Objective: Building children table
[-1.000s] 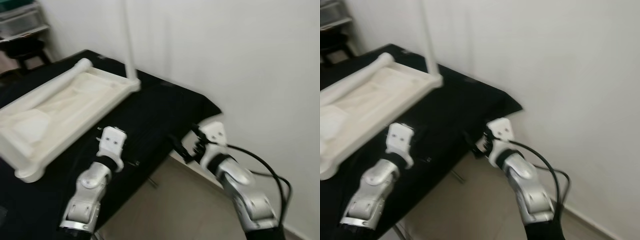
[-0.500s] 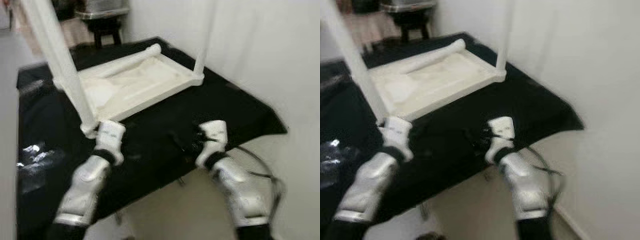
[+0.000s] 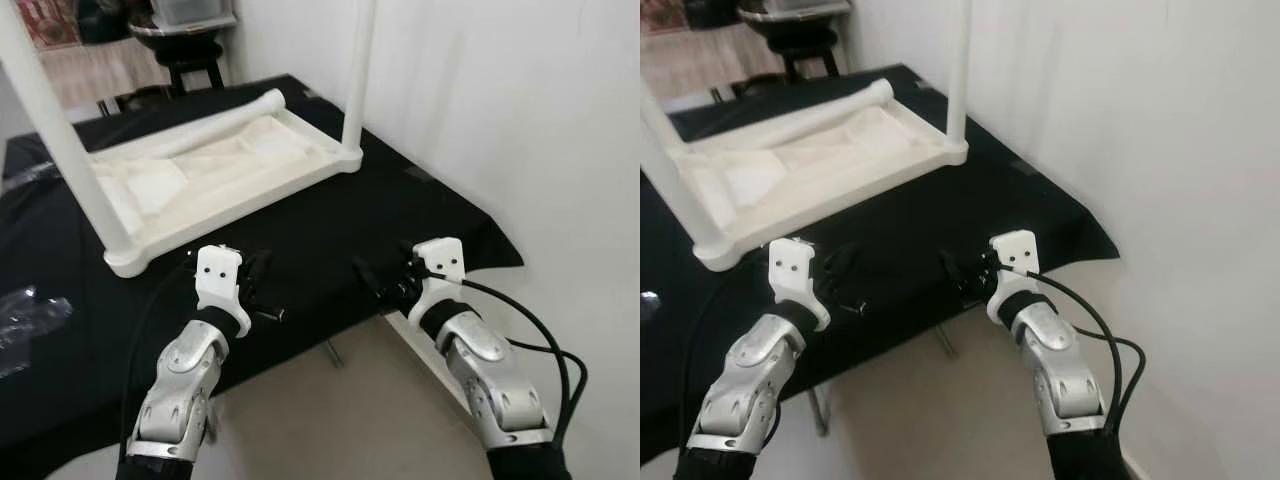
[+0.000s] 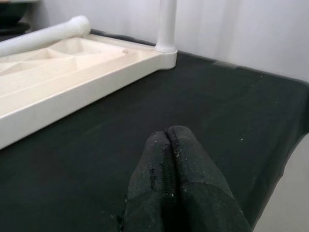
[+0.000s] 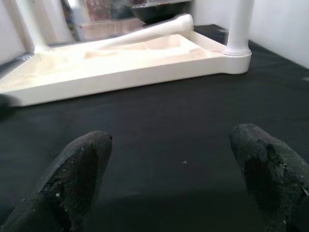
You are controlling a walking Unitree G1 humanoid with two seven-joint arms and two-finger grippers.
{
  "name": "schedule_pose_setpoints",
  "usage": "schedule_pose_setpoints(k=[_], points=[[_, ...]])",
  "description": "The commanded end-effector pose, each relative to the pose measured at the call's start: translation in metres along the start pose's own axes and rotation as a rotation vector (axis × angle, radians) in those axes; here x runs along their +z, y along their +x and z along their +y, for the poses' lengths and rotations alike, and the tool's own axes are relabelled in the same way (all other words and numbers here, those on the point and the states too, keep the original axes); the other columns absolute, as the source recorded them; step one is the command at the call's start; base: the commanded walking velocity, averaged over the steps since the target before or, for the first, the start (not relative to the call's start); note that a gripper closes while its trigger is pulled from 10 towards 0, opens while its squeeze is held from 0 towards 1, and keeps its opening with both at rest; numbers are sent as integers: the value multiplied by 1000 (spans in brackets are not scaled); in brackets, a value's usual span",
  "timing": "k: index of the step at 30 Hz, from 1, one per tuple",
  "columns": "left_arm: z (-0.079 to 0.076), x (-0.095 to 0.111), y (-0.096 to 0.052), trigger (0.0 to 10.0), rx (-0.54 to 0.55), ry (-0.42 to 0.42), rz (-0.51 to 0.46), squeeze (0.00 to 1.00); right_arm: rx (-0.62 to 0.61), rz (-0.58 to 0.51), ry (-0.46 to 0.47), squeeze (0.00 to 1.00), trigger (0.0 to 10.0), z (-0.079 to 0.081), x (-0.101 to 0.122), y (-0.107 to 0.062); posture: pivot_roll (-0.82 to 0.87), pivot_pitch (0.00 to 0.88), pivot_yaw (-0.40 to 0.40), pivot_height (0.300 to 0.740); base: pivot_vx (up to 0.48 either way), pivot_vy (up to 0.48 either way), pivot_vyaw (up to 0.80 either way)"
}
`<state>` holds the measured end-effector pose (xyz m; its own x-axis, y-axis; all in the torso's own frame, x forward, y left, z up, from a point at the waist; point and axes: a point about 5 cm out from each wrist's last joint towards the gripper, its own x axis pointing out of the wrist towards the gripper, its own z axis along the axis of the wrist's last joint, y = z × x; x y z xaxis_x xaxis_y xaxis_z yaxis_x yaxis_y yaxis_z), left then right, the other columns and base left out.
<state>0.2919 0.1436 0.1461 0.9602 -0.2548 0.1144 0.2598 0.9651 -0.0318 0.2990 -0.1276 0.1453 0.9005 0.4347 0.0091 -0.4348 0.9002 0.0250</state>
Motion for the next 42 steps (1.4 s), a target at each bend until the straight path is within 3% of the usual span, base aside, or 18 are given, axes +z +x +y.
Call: schedule_pose_setpoints(k=[1, 7, 11, 28, 42], points=[[-3, 2, 1, 10000, -11, -9, -5, 0, -25, -3, -7, 0, 10000, -7, 0, -3, 18, 98, -9, 740, 0, -465, 0], [-2, 2, 2, 10000, -1, 2, 2, 0, -11, -13, -6, 0, 10000, -6, 2, -3, 19, 100, -10, 740, 0, -232, 0], [-2, 3, 3, 10000, 4, 14, 0, 0, 24, -8, -41, 0, 10000, -2, 2, -3, 20, 100, -11, 740, 0, 0, 800], [-4, 5, 3, 10000, -7, 28, -11, 0, -3, -14, -23, 0, 10000, -5, 2, -3, 17, 102, -8, 740, 0, 0, 706], [-6, 6, 4, 10000, -22, 27, -18, 0, 13, -11, -43, 0, 10000, -4, 3, -2, 16, 102, -11, 740, 354, 0, 57]])
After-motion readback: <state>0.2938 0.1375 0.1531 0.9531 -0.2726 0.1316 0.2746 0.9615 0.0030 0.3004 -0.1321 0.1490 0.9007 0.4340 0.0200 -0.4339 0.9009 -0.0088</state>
